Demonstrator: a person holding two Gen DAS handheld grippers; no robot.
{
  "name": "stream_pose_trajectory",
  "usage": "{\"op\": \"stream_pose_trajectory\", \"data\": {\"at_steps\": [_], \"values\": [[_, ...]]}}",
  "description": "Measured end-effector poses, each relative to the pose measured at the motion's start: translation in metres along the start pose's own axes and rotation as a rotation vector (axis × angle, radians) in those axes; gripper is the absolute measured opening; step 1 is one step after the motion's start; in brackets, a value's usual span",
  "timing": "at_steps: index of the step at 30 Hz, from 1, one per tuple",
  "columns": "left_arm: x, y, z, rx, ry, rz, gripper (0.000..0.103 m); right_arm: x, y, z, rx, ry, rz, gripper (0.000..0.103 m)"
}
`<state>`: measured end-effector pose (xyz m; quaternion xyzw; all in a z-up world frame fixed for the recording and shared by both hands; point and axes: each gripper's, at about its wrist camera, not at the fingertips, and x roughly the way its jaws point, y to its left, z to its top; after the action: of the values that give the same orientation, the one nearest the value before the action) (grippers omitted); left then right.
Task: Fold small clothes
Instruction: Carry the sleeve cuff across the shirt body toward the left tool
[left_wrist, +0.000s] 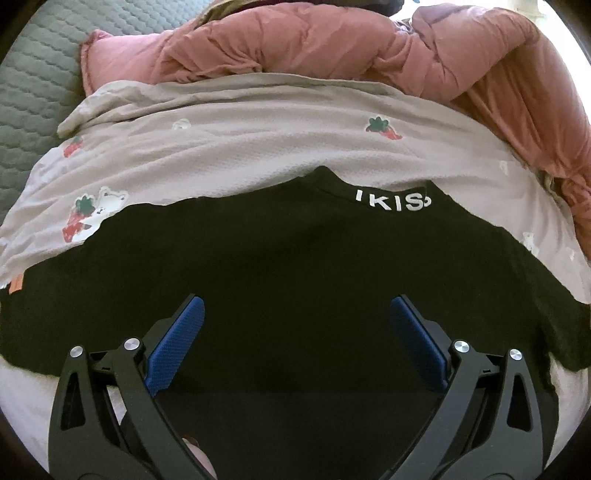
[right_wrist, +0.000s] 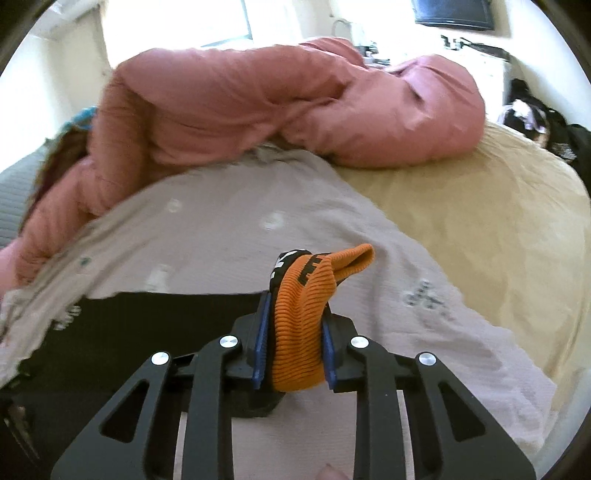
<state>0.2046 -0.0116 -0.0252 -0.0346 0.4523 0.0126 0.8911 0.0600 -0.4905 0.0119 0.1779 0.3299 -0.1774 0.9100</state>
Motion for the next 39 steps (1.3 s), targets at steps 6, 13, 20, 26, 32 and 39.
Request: {"op": "stream_pose_trajectory", "data": {"at_steps": [6, 13, 20, 26, 32, 39], "values": [[-0.008, 0.007, 0.001, -0.005, -0.014, -0.013, 0.095, -0.014, 0.057, 0.005, -0.060, -0.024, 0.135, 0.022], [-0.019, 0.028, 0.003, -0.047, -0.036, -0.020, 0.095, -0.022, 0.128, 0.007, -0.138, -0.023, 0.271, 0.022], [-0.023, 0.039, 0.002, -0.057, -0.035, -0.014, 0.095, -0.022, 0.200, -0.005, -0.230, 0.010, 0.383, 0.022], [-0.023, 0.050, 0.002, -0.074, -0.025, -0.015, 0.095, -0.015, 0.252, -0.021, -0.294, 0.061, 0.452, 0.022], [-0.020, 0.057, 0.003, -0.093, -0.013, -0.030, 0.095, -0.011, 0.292, -0.036, -0.327, 0.099, 0.505, 0.025], [-0.014, 0.066, 0.000, -0.143, 0.020, -0.073, 0.095, -0.014, 0.315, -0.049, -0.373, 0.121, 0.556, 0.027]]}}
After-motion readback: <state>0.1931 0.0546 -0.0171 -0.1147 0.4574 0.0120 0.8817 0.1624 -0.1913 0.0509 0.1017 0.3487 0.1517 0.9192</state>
